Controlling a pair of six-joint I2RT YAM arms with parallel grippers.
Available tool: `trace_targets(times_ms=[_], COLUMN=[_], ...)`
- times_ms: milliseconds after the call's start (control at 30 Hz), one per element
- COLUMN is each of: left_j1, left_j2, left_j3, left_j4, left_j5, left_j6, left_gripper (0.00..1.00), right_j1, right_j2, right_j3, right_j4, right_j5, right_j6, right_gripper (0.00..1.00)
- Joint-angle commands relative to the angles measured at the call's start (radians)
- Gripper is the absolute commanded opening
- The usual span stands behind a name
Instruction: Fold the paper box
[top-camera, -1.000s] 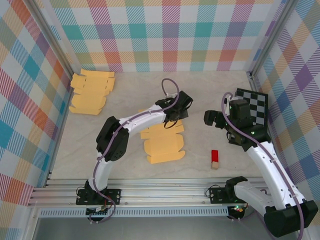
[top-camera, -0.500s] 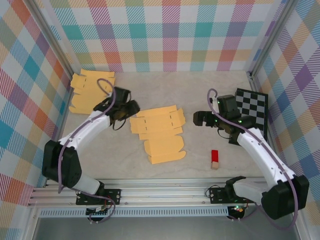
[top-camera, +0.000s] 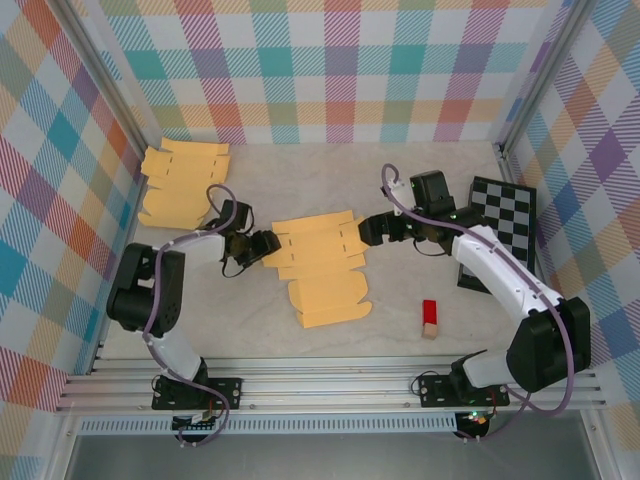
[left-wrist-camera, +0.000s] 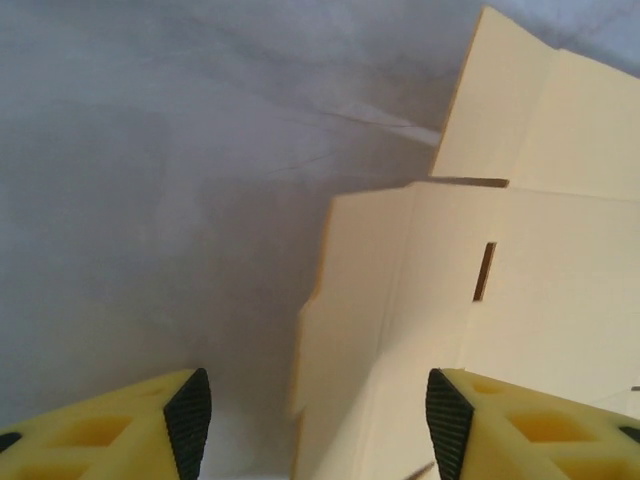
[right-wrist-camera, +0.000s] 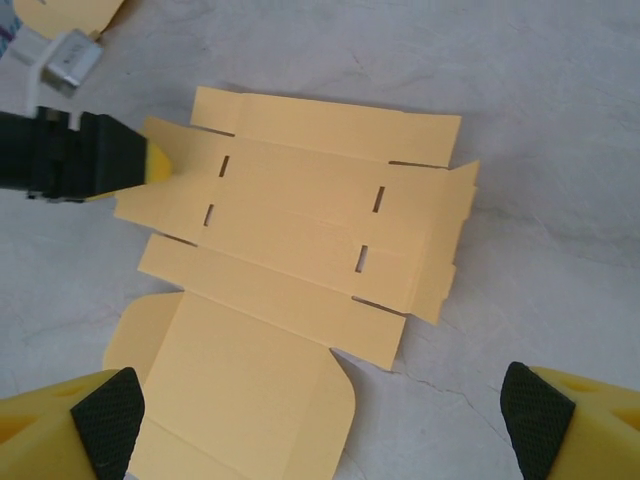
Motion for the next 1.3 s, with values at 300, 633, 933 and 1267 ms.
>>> trace_targets(times_ms=[300,633,933,1267], left_j1=[-0.080,-0.275,-0.306,-0.348], left_j2=[-0.146,-0.453,-0.588,-0.646], left_j3=[0.073,0.059,0.004,-0.019], left_j4=[0.069,0.026,0.054,0.041], left_j5=[0.062,-0.195,-0.182,-0.178], left_j6=[0.215,0.509,0.639,0.719], left_gripper=[0.00,0.00,0.00,0.00], right_j1=[0.005,-0.019,-0.031,-0.085], right_j2=[0.228,0.461,0.461,0.403], right_j3=[0.347,0.718,0.723,0.654], right_j4=[-0.223,-0.506,-0.536,-0.510], right_j5=[-0.247,-0.342,-0.325,-0.327], right_j6=[-0.590,-0.970,-1.077,-1.149], right_gripper=[0.71,0.54,0.50,0.48])
